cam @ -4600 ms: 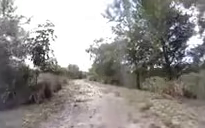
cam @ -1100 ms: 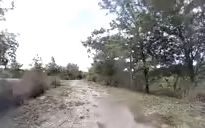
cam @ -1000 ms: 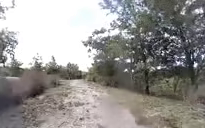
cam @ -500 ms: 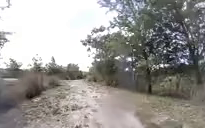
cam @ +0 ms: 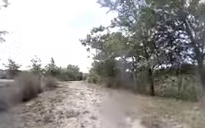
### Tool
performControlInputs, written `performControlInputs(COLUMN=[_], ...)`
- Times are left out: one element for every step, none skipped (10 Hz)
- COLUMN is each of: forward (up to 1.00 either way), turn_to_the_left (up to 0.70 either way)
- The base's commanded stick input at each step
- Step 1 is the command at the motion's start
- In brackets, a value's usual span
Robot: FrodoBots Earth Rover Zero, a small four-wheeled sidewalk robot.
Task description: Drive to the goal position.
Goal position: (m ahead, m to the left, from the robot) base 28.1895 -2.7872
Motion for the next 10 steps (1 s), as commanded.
performControlInputs(forward=[0.45, 0.45, 0.45, 0.45, 0.45, 0.45, 0.45, 0.45, 0.45, 0.45], turn_to_the_left=[0.0, 0.0, 0.0, 0.0, 0.0, 0.0, 0.0, 0.0, 0.0, 0.0])
